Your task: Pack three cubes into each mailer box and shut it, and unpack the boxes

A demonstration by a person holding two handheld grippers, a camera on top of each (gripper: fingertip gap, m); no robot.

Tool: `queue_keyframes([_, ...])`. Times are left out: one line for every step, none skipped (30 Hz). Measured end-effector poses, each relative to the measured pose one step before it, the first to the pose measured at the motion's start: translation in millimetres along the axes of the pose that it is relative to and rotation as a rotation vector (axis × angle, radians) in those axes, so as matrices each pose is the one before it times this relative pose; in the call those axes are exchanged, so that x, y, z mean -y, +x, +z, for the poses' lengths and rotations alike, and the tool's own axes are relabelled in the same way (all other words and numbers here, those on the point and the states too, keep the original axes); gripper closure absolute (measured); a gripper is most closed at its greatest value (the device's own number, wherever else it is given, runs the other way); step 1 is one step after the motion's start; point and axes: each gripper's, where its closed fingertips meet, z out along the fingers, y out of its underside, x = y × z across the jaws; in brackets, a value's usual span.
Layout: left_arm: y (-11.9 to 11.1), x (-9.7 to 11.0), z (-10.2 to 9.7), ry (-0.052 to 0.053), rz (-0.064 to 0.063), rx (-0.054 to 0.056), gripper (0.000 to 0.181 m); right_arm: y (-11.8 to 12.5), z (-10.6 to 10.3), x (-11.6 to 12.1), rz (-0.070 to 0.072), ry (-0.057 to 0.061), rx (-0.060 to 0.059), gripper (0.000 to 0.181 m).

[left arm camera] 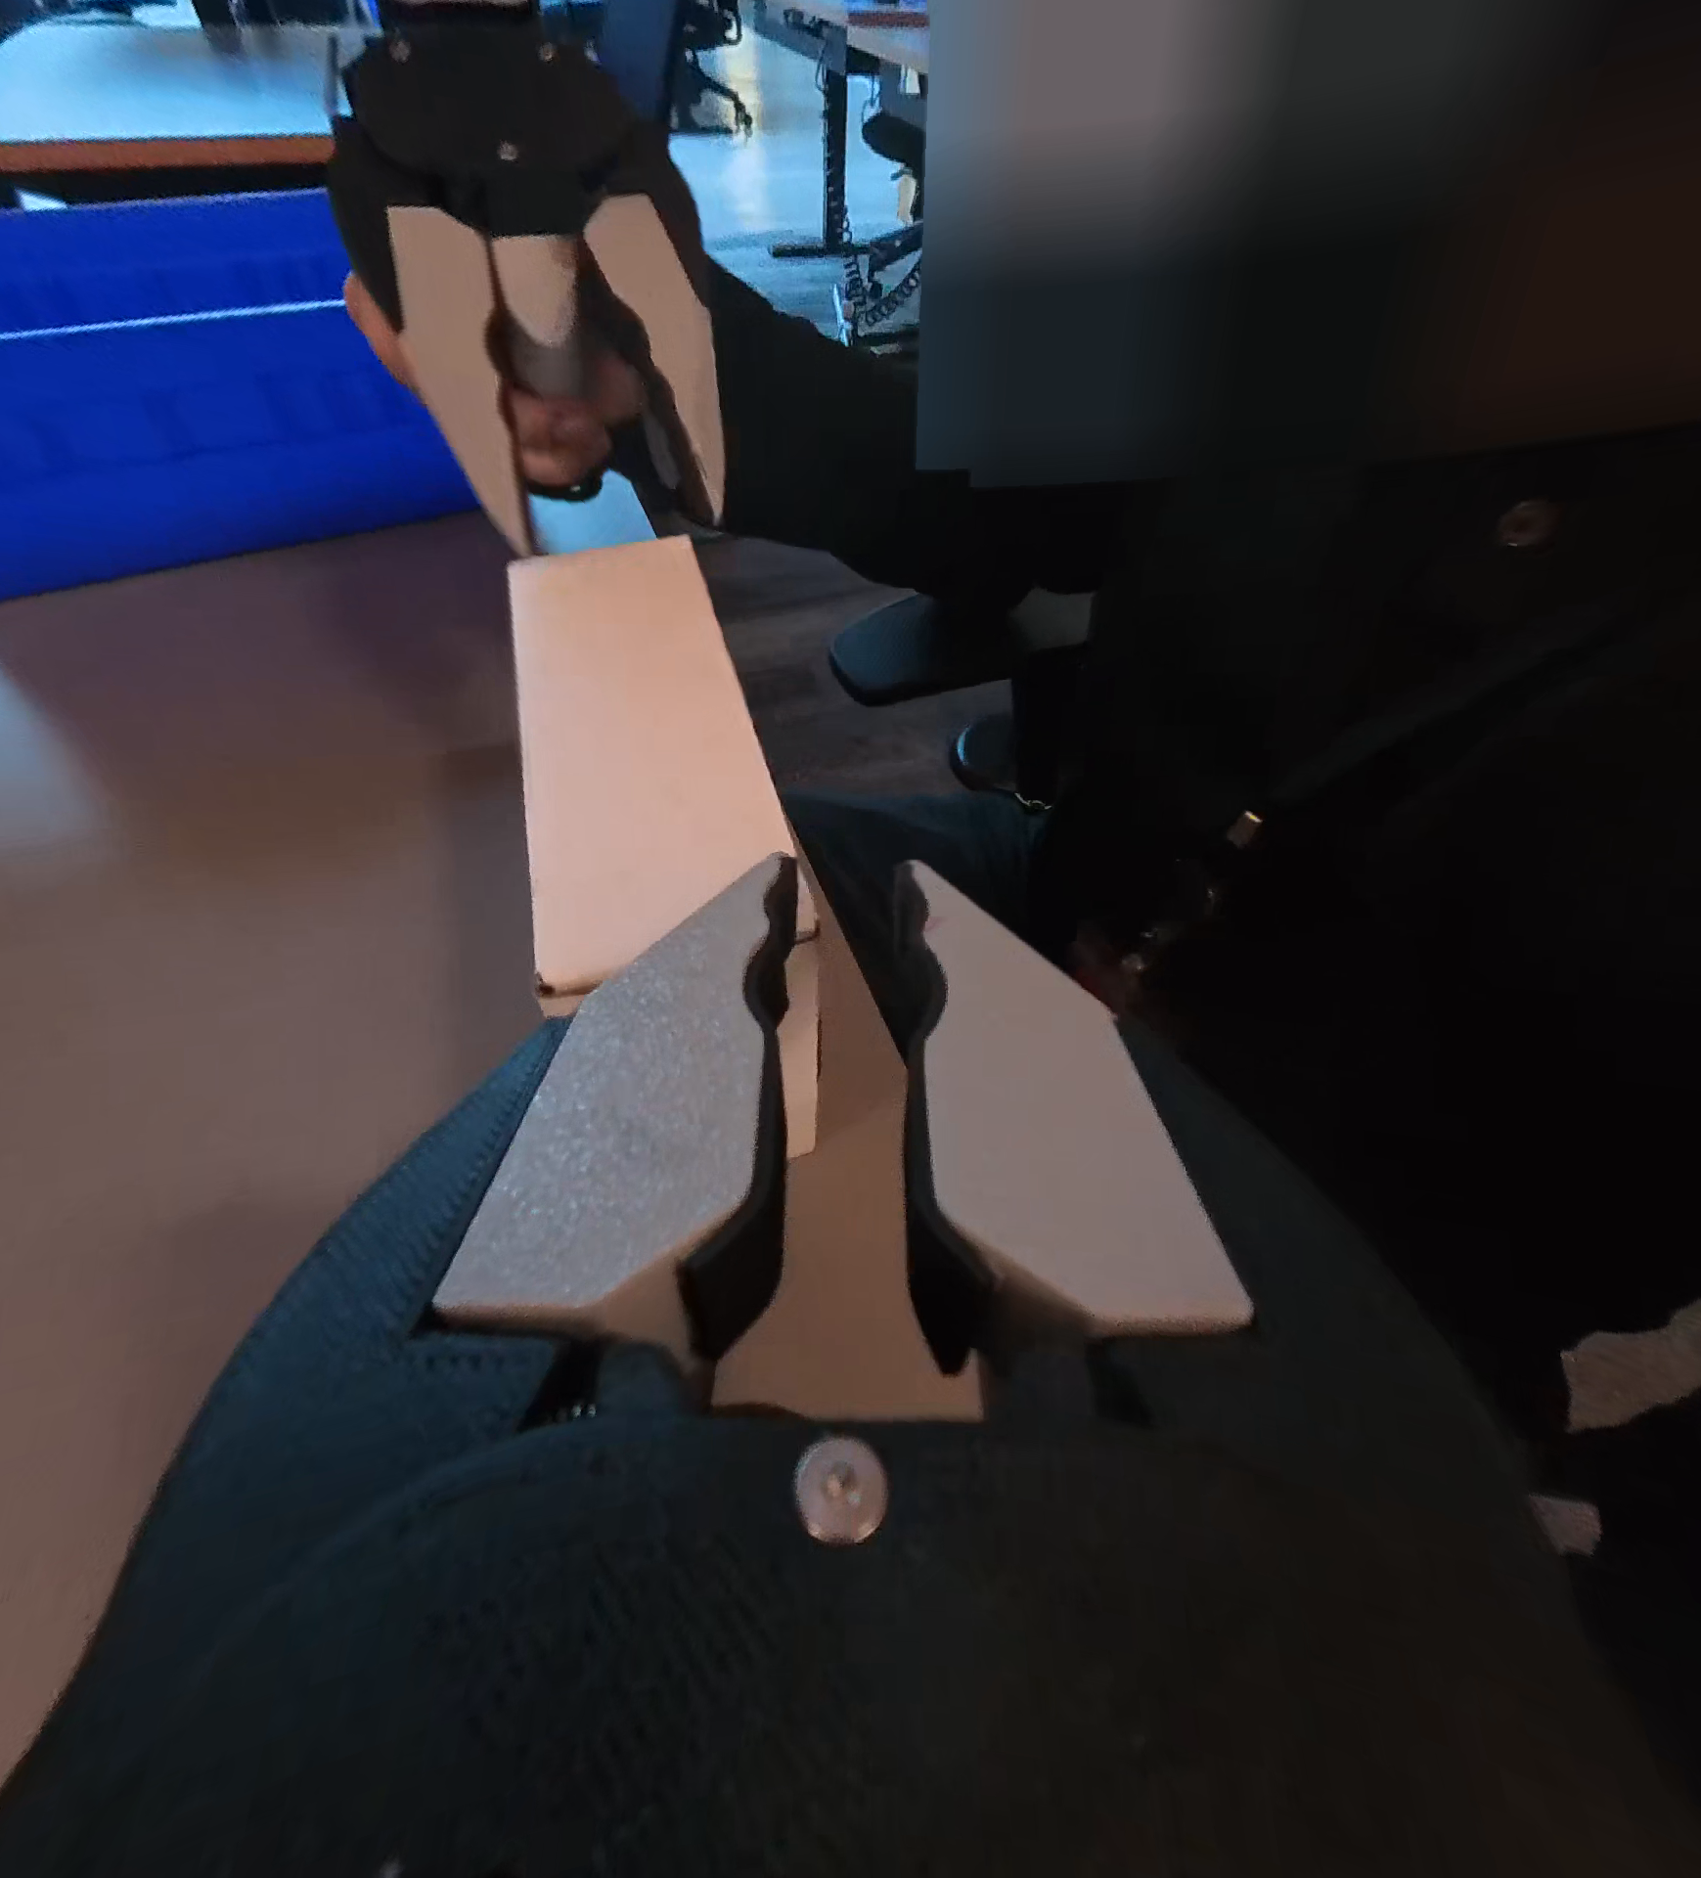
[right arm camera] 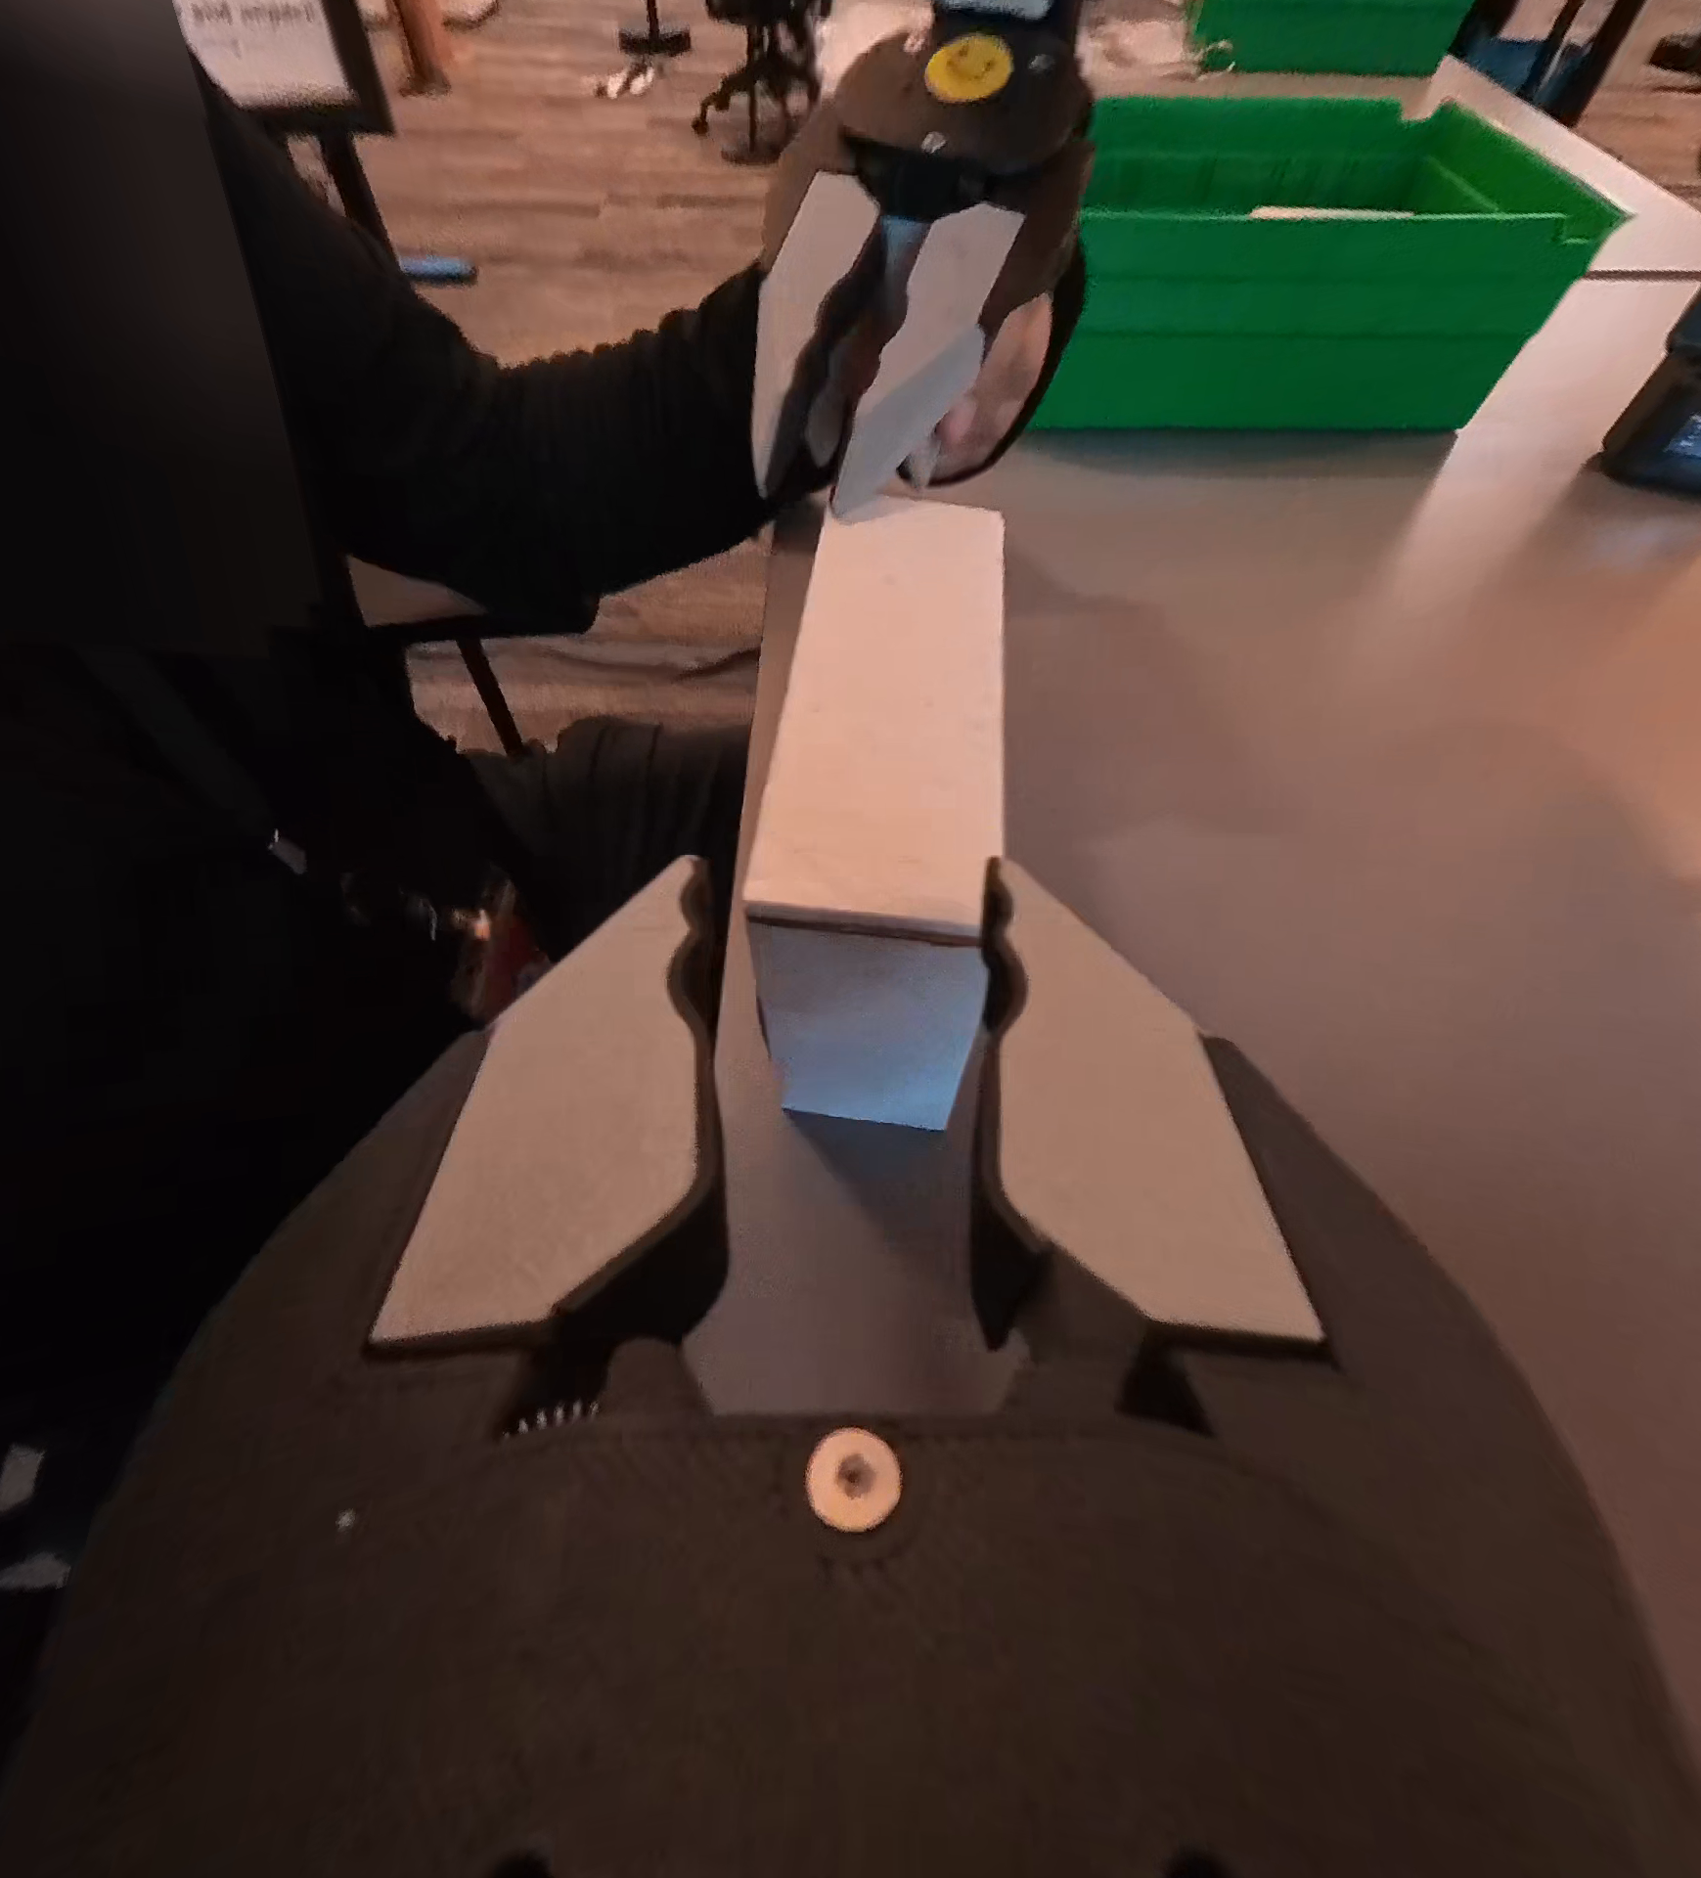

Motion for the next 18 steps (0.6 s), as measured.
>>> queue_keyframes([-0.41, -0.40, -2.26, 0.0116, -0.0040, -0.0024, 0.164, 2.48, 0.44, 1.91, 0.0253, 0.0198, 0.0051, 0.127])
queue_keyframes([-1.49, -0.34, -2.50, 0.0111, -0.0095, 0.0018, 0.164, 0.76, 0.85, 1.35, 0.0237, 0.0156, 0.0148, 0.121])
queue_keyframes([-2.73, -0.10, -2.41, 0.0113, -0.0125, 0.0086, 0.163, 0.49, 1.28, 0.32, 0.0158, 0.0099, 0.0148, 0.116])
queue_keyframes([-2.50, -0.48, -2.31, 0.0082, -0.0131, 0.0076, 0.161, 1.55, 1.68, -1.12, 0.0052, 0.0035, 0.0055, 0.116])
queue_keyframes([-2.08, -0.16, -2.25, 0.0077, -0.0129, 0.0048, 0.162, 2.49, 1.68, -1.60, -0.0060, 0.0017, -0.0024, 0.118])
queue_keyframes([-2.52, -0.26, -1.84, 0.0057, -0.0113, 0.0105, 0.162, 2.04, 1.94, -1.46, -0.0105, 0.0035, -0.0011, 0.120])
queue_keyframes([-2.37, -0.32, -1.49, 0.0054, -0.0068, 0.0108, 0.162, 0.40, 2.08, -1.26, -0.0060, 0.0058, 0.0097, 0.119])
queue_keyframes([-0.95, -0.19, -1.08, 0.0051, -0.0025, 0.0041, 0.162, -1.26, 1.97, -0.86, 0.0015, 0.0075, 0.0209, 0.119])
queue_keyframes([-0.57, -0.30, -0.77, 0.0044, -0.0009, 0.0022, 0.162, -1.06, 1.93, -0.70, 0.0061, 0.0067, 0.0213, 0.117])
queue_keyframes([-0.55, -0.17, -0.63, 0.0042, -0.0012, 0.0027, 0.162, 0.67, 1.69, -0.43, 0.0071, 0.0056, 0.0116, 0.116])
queue_keyframes([-0.33, -0.01, -0.38, 0.0038, -0.0041, 0.0005, 0.162, 1.68, 1.28, -0.17, 0.0064, 0.0063, 0.0042, 0.115])
queue_keyframes([0.19, -0.06, -0.07, 0.0016, -0.0079, -0.0029, 0.162, 1.05, 0.95, 0.42, 0.0052, 0.0081, 0.0061, 0.113])
queue_keyframes([0.01, 0.01, -0.15, -0.0011, -0.0097, -0.0006, 0.162, 0.34, 0.33, 1.07, 0.0031, 0.0113, 0.0070, 0.112])
queue_keyframes([-0.22, -0.07, 0.03, -0.0061, -0.0068, 0.0035, 0.162, 0.26, -0.31, 2.03, 0.0016, 0.0145, 0.0043, 0.111])
queue_keyframes([0.33, -0.15, -0.10, -0.0098, -0.0028, 0.0048, 0.162, 0.32, -0.75, 2.54, 0.0031, 0.0147, 0.0017, 0.109])
queue_keyframes([1.23, -0.23, -0.21, -0.0118, 0.0042, 0.0031, 0.160, 0.42, -1.34, 3.01, 0.0064, 0.0117, 0.0006, 0.107])
queue_keyframes([1.85, -0.46, -0.50, -0.0122, 0.0101, 0.0024, 0.157, -0.83, -1.67, 3.49, 0.0064, 0.0098, 0.0058, 0.103])
queue_keyframes([2.14, -0.55, -0.59, -0.0101, 0.0107, 0.0019, 0.155, -1.89, -1.91, 4.25, 0.0037, 0.0128, 0.0096, 0.102])
